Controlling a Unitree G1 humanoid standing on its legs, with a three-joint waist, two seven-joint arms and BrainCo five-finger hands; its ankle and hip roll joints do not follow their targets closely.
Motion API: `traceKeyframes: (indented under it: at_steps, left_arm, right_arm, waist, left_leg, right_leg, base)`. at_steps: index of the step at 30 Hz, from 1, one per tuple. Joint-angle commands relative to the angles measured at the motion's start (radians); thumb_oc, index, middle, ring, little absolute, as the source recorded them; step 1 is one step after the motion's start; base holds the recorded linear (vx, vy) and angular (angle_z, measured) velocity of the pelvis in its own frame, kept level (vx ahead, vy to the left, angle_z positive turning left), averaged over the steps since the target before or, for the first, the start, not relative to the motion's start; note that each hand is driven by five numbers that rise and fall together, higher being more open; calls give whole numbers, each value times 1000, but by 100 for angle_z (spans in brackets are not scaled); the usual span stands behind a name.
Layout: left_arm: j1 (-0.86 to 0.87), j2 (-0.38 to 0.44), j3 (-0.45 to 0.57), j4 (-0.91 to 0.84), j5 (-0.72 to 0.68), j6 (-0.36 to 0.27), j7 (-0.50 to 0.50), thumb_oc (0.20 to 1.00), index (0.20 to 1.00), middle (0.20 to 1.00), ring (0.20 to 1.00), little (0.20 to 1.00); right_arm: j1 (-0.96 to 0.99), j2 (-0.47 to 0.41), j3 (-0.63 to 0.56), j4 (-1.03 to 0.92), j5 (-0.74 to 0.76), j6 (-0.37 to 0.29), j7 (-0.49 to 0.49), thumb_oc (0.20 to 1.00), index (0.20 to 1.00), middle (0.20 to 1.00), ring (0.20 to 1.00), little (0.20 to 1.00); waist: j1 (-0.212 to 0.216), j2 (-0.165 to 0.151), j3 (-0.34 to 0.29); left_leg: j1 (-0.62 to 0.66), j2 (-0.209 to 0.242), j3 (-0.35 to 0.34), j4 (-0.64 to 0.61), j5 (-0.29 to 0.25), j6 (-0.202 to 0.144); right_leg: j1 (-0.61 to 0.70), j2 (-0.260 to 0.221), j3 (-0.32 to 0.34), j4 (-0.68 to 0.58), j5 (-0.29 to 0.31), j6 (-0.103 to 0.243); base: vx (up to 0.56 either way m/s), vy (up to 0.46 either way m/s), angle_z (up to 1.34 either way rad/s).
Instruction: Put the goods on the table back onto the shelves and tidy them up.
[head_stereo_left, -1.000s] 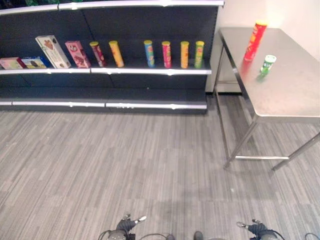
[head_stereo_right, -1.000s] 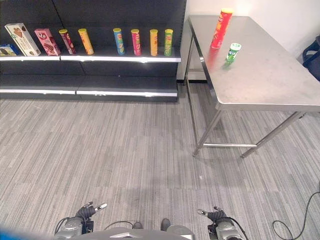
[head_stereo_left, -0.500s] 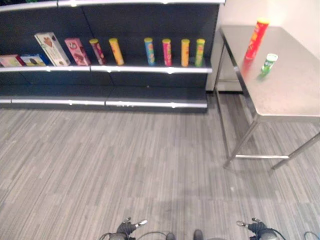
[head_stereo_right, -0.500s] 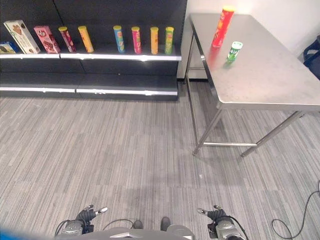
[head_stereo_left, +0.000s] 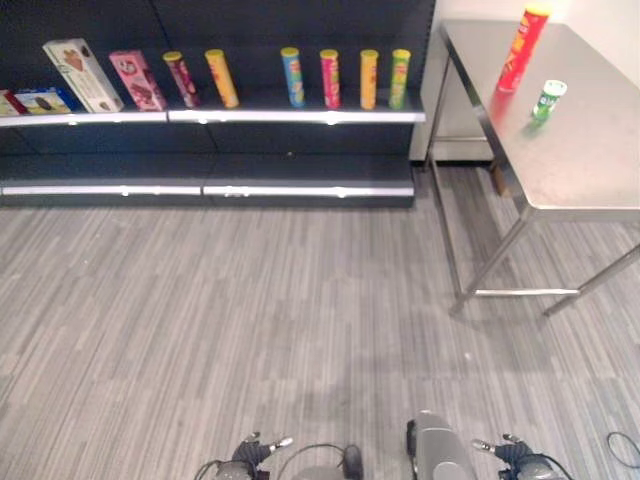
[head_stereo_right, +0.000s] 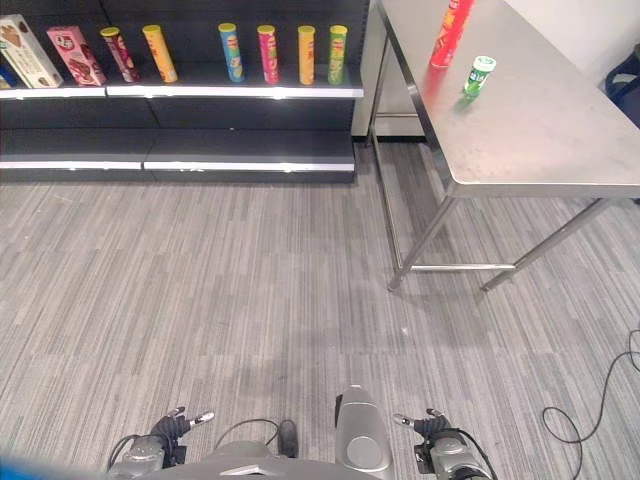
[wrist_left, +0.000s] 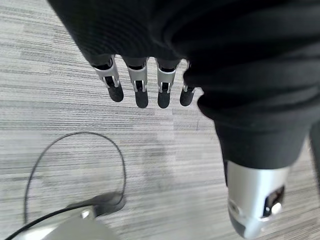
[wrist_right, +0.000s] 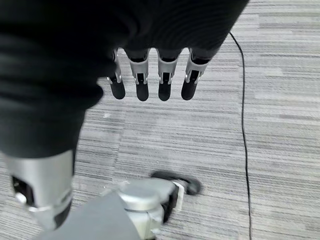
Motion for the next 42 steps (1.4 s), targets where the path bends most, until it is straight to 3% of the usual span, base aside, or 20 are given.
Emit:
traceKeyframes:
  at_steps: [1, 2, 3, 6, 8, 9, 13, 14, 15, 16, 19, 20, 22, 23, 26, 27, 29, 35, 38, 42]
  left_arm:
    - [-44, 35, 1, -13, 30, -19, 7, 1000, 1000, 1000, 1000, 1000]
    - [-54, 35, -1, -17, 40, -20, 5, 1000, 1000, 1000, 1000, 1000]
    - [-61, 33, 0, -18, 37, -22, 6, 1000, 1000, 1000, 1000, 1000]
    - [-64, 30, 0, -21, 36, -27, 0, 1000, 1000, 1000, 1000, 1000]
    - [-60, 25, -3, -22, 39, -28, 5, 1000, 1000, 1000, 1000, 1000]
    - [-61, 19, -11, -24, 39, -28, 5, 1000, 1000, 1000, 1000, 1000]
    - [-57, 9, -30, -40, 21, -27, 2, 1000, 1000, 1000, 1000, 1000]
    - [-57, 9, -30, -40, 21, -27, 2, 1000, 1000, 1000, 1000, 1000]
    - [-47, 8, -27, -52, 9, -21, -6, 1000, 1000, 1000, 1000, 1000]
    - [-52, 8, -23, -53, -1, -19, -2, 1000, 1000, 1000, 1000, 1000]
    - [-53, 13, -17, -44, -7, -11, 6, 1000, 1000, 1000, 1000, 1000]
    - [-54, 10, -20, -35, -1, -10, 9, 1000, 1000, 1000, 1000, 1000]
    - [-56, 11, -22, -26, 6, -10, 12, 1000, 1000, 1000, 1000, 1000]
    - [-53, 11, -24, -23, 7, -9, 18, 1000, 1000, 1000, 1000, 1000]
    - [-51, 14, -26, -26, 3, -14, 23, 1000, 1000, 1000, 1000, 1000]
    - [-53, 14, -28, -22, -1, -17, 24, 1000, 1000, 1000, 1000, 1000]
    - [-50, 10, -29, -14, -7, -20, 22, 1000, 1000, 1000, 1000, 1000]
    - [-26, -2, -20, 9, 18, -25, 20, 1000, 1000, 1000, 1000, 1000]
    - [-29, 15, -21, -2, 36, -29, 18, 1000, 1000, 1000, 1000, 1000]
    - [-45, 39, -20, -23, 45, -25, 16, 1000, 1000, 1000, 1000, 1000]
  right_arm:
    - [-36, -45, 25, -25, 3, -16, -4, 1000, 1000, 1000, 1000, 1000]
    - [-33, -44, 24, -29, -4, -16, -5, 1000, 1000, 1000, 1000, 1000]
    - [-34, -45, 25, -28, -7, -17, -7, 1000, 1000, 1000, 1000, 1000]
    - [-24, -50, 22, -26, -11, -19, -9, 1000, 1000, 1000, 1000, 1000]
    - [-19, -55, 26, -27, -14, -22, -7, 1000, 1000, 1000, 1000, 1000]
    - [-18, -65, 25, -26, -12, -26, -11, 1000, 1000, 1000, 1000, 1000]
    - [-12, -83, 20, -43, 12, -40, -16, 1000, 1000, 1000, 1000, 1000]
    - [-12, -82, 20, -43, 12, -40, -16, 1000, 1000, 1000, 1000, 1000]
    - [-6, -89, 16, -50, 21, -43, -16, 1000, 1000, 1000, 1000, 1000]
    - [-12, -91, 20, -46, 28, -48, -23, 1000, 1000, 1000, 1000, 1000]
    - [-24, -96, 22, -19, 37, -35, -33, 1000, 1000, 1000, 1000, 1000]
    - [-25, -98, 18, -11, 42, -32, -36, 1000, 1000, 1000, 1000, 1000]
    - [-23, -97, 17, -4, 38, -36, -39, 1000, 1000, 1000, 1000, 1000]
    - [-15, -94, 10, 2, 41, -30, -40, 1000, 1000, 1000, 1000, 1000]
    - [-10, -92, 12, 11, 33, -29, -44, 1000, 1000, 1000, 1000, 1000]
    - [-6, -89, 11, 22, 23, -28, -46, 1000, 1000, 1000, 1000, 1000]
    - [2, -88, 4, 38, 16, -25, -48, 1000, 1000, 1000, 1000, 1000]
    - [28, -83, -28, 75, -14, -9, -34, 1000, 1000, 1000, 1000, 1000]
    - [39, -62, -63, 80, 4, 2, -18, 1000, 1000, 1000, 1000, 1000]
    - [24, -55, -44, 62, -6, 0, -5, 1000, 1000, 1000, 1000, 1000]
  waist:
    - [-38, -3, 10]
    - [-57, -11, 8]
    - [-64, -9, 12]
    - [-62, -19, -4]
    - [-64, -18, -31]
    - [-61, -1, -47]
    - [-76, 23, -73]
    - [-77, 22, -74]
    - [-80, 17, -76]
    - [-71, 1, -61]
    - [-42, -35, -22]
    - [-28, -46, -6]
    - [-26, -53, -6]
    - [-16, -55, 0]
    - [1, -44, 8]
    - [12, -21, 10]
    - [17, -13, 14]
    - [19, 2, -15]
    - [5, -13, -47]
    - [-4, -10, -38]
  left_leg:
    - [109, 54, -158, 33, -174, -94]
    - [150, 58, -170, 23, -195, -108]
    - [162, 64, -168, 20, -201, -116]
    - [183, 58, -181, 20, -220, -123]
    - [199, 80, -191, 34, -227, -135]
    - [191, 116, -201, 93, -188, -166]
    - [163, 168, -212, 243, -14, -255]
    - [162, 167, -212, 243, -13, -255]
    - [105, 197, -158, 399, 71, -287]
    - [28, 185, -150, 547, 123, -299]
    - [-89, 197, -74, 706, 125, -232]
    - [-136, 216, -39, 653, 66, -215]
    - [-170, 218, -35, 575, 52, -216]
    - [-232, 243, -30, 375, 26, -228]
    - [-259, 236, -93, 221, 72, -246]
    - [-284, 242, -184, 109, 145, -270]
    - [-296, 249, -233, 28, 178, -289]
    - [-266, 241, -246, 37, 161, -291]
    - [-235, 200, -137, 84, 80, -229]
    - [-179, 149, -96, 87, 30, -166]
  right_leg:
    - [57, 49, -70, -261, 109, 48]
    - [25, 58, -113, -412, 140, 70]
    - [26, 64, -133, -442, 144, 74]
    - [58, 63, -149, -466, 156, 62]
    - [83, 82, -163, -457, 172, 32]
    - [112, 106, -168, -443, 165, 11]
    - [175, 129, -198, -425, 111, -37]
    - [174, 128, -199, -425, 111, -37]
    - [240, 140, -207, -438, 67, -66]
    - [286, 141, -199, -457, 54, -82]
    - [390, 140, -154, -489, 19, -108]
    - [429, 134, -139, -496, 8, -101]
    - [428, 122, -135, -495, -7, -93]
    - [457, 105, -107, -494, -27, -79]
    - [492, 111, -75, -499, -48, -69]
    - [522, 121, -37, -495, -68, -64]
    - [550, 121, 9, -491, -85, -61]
    - [568, 70, 106, -474, -92, -16]
    - [498, -32, 142, -365, -64, 53]
    - [392, -55, 154, -132, 52, 68]
  base:
    - [409, -106, -1]
    - [390, -104, 17]
    - [507, -151, 29]
    - [256, -95, 37]
    - [503, -222, 36]
    - [555, -266, 54]
    - [358, -165, 44]
    - [354, -196, 28]
    - [332, -231, 20]
    - [417, -302, 31]
    - [349, -221, 5]
    - [241, -70, -37]
    - [282, 39, -31]
    - [386, 150, -27]
    - [293, 161, -17]
    - [328, 203, -78]
    - [363, 258, -94]
    - [232, 314, -130]
    - [212, 470, -60]
    - [131, 321, -47]
